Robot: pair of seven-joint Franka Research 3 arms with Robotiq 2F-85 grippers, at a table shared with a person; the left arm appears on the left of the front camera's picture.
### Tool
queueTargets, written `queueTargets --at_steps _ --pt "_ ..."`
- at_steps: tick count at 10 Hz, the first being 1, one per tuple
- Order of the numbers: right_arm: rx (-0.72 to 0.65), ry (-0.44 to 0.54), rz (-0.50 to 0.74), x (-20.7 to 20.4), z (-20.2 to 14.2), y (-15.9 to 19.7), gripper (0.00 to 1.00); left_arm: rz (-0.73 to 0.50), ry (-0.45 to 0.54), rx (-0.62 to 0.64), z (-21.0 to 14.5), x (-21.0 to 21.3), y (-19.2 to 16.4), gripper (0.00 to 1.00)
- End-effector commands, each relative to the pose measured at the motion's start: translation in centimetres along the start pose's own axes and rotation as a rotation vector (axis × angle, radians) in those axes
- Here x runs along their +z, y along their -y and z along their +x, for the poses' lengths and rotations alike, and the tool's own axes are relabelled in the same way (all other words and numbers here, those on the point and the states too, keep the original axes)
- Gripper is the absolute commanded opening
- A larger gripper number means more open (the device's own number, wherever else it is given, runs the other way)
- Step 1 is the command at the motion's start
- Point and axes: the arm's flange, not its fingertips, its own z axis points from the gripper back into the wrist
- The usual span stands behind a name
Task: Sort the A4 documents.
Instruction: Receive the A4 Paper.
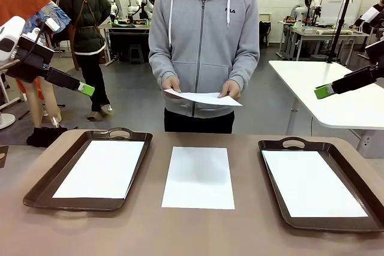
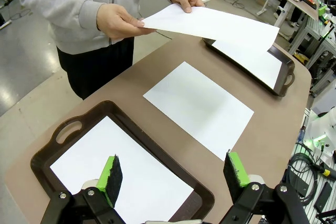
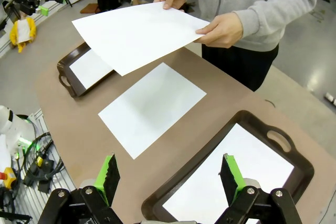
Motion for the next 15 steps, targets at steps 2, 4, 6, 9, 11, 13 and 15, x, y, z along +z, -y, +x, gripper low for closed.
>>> queueTargets --at_steps 2,4,6,9,11,13,15 --pt "0.002 0.001 0.008 -0.16 -0.03 0.02 1.00 -0.006 0.009 0.003 0.00 0.05 -0.06 1.00" --pt "0.002 0.001 0.008 -0.16 -0.03 0.02 1.00 -0.006 0.009 0.003 0.00 0.05 -0.06 1.00" --pt "0.002 0.001 0.008 -0.16 -0.03 0.02 1.00 -0.006 0.009 0.003 0.00 0.05 -0.06 1.00" --pt "0.002 0.001 0.008 -0.16 -0.03 0.02 1.00 -0.006 0.009 0.003 0.00 0.05 -0.06 1.00" --pt "0.002 0.001 0.008 -0.16 -0.03 0.02 1.00 -0.006 0.009 0.003 0.00 0.05 -0.06 1.00" --pt "0.002 0.001 0.008 -0.16 -0.03 0.02 1.00 -0.006 0.009 0.003 0.00 0.05 -0.06 1.00" --pt "0.002 0.001 0.008 -0.16 -0.03 0.02 1.00 -0.006 0.009 0.003 0.00 0.05 -0.06 1.00"
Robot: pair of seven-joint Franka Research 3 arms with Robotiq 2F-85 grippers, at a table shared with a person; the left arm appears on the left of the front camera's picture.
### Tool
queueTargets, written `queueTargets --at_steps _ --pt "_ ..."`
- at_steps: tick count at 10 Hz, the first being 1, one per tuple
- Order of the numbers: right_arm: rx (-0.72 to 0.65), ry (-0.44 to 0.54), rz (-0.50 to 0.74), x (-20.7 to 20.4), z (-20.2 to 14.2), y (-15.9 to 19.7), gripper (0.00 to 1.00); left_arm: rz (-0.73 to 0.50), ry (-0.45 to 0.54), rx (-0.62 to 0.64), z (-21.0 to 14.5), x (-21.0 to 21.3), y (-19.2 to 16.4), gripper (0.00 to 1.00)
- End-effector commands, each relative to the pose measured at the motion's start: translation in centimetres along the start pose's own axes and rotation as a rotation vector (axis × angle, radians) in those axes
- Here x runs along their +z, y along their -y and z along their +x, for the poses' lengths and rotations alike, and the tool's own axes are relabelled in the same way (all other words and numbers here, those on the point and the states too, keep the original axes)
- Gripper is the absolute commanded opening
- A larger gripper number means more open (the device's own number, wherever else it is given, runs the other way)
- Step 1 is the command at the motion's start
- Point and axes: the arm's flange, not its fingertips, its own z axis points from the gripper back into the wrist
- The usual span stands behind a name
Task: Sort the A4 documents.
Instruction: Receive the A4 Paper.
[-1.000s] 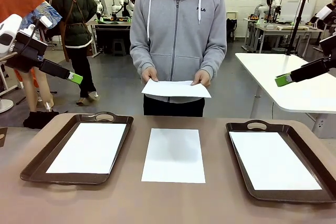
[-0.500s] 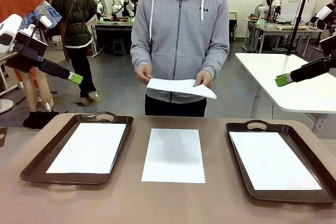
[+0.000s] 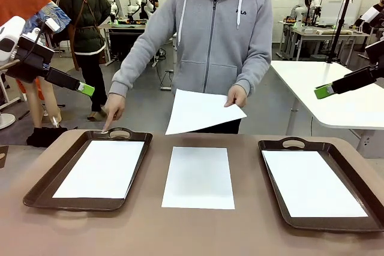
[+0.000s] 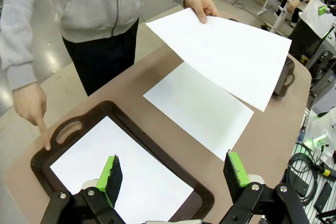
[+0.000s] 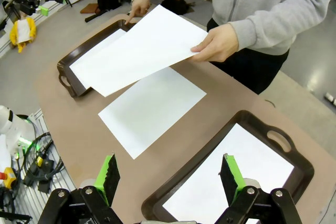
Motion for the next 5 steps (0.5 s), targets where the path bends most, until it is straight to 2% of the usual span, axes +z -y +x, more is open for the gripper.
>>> queueTargets --at_steps 1,5 --pt "0.002 0.001 0.008 -0.16 -0.03 0.02 1.00 -0.006 0.009 0.003 0.00 0.05 -0.06 1.00" --pt "0.002 0.001 0.008 -0.16 -0.03 0.02 1.00 -0.006 0.009 0.003 0.00 0.05 -0.06 1.00"
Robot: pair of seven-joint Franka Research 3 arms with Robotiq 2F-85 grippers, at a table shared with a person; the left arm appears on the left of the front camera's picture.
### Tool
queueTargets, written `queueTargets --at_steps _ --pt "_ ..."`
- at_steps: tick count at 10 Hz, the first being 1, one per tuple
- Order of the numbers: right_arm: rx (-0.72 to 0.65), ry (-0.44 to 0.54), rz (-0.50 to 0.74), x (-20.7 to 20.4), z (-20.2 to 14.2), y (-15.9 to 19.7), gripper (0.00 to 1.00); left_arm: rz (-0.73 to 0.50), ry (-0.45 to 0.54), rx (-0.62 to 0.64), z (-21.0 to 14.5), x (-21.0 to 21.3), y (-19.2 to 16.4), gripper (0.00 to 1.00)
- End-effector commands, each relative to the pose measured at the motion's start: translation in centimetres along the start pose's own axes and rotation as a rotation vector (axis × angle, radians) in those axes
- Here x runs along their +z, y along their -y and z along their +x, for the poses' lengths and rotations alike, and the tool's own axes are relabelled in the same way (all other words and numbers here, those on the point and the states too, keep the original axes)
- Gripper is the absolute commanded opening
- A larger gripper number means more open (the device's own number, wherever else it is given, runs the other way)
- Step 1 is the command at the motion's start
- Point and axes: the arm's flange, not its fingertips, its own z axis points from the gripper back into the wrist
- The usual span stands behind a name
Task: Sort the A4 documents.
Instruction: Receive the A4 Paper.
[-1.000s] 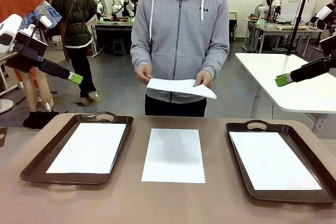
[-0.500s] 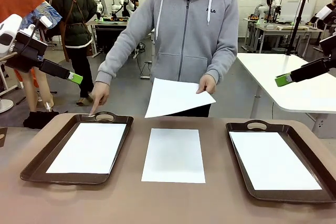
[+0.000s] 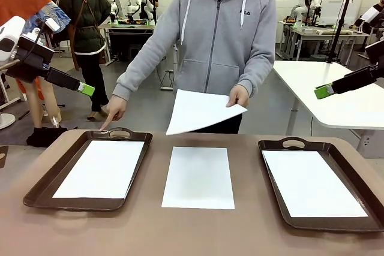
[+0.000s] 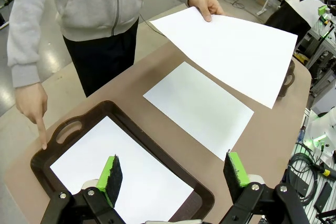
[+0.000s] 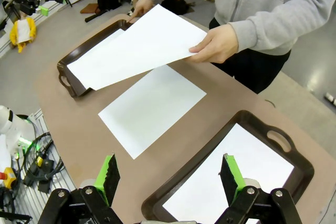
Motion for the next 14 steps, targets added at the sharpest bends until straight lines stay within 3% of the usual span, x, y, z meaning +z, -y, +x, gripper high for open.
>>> queueTargets --at_steps 1,11,12,14 --pt "0.002 0.001 0.008 -0.2 0.0 0.0 1.00 -0.006 0.009 0.003 0.0 0.0 -0.1 1.00" --pt "0.002 0.001 0.008 -0.2 0.0 0.0 1.00 0.000 0.000 0.000 0.0 0.0 0.0 1.00" --pt "0.002 0.001 0.008 -0.2 0.0 0.0 1.00 -0.006 0.017 0.042 0.1 -0.8 -0.3 1.00" --pt "0.002 0.001 0.008 -0.2 0.0 0.0 1.00 -0.010 0.120 0.276 0.8 -3.1 -0.7 1.00"
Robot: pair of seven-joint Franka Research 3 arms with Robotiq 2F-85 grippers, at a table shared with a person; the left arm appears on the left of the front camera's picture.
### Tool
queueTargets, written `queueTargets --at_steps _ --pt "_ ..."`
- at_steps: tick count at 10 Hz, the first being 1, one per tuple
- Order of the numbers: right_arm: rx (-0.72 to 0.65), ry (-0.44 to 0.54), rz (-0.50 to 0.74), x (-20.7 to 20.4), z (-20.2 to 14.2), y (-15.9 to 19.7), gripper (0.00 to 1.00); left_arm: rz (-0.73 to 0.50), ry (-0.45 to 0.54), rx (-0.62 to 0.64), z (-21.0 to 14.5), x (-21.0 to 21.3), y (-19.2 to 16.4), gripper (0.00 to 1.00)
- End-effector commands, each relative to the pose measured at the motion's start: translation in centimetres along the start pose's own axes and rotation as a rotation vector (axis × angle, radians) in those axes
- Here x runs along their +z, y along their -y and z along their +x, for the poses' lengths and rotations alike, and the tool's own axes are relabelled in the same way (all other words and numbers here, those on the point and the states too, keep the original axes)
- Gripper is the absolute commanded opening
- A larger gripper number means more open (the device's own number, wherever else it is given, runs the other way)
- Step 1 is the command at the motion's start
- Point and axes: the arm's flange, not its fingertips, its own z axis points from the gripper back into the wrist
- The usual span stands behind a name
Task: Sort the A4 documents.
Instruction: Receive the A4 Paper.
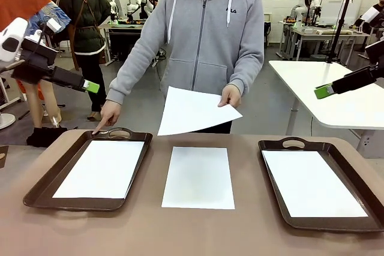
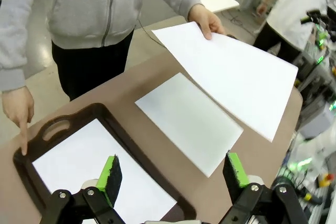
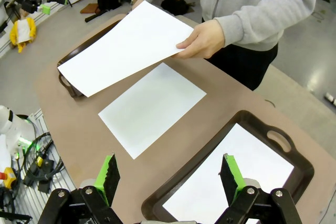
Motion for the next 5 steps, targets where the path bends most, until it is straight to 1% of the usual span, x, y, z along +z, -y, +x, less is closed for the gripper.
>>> queueTargets --at_steps 1,2,3,5 --pt "0.002 0.001 0.008 -0.2 0.0 0.0 1.00 0.006 0.092 0.241 1.1 -2.9 -0.4 1.00" --pt "0.002 0.001 0.008 -0.2 0.0 0.0 1.00 -0.059 0.075 0.376 1.2 -4.1 -1.0 1.00" --pt "0.002 0.001 0.008 -0.2 0.0 0.0 1.00 -0.066 0.080 0.463 1.2 -5.2 -2.2 1.00" --pt "0.002 0.001 0.008 -0.2 0.0 0.0 1.00 -0.103 0.054 0.631 0.5 -8.3 -4.8 1.00"
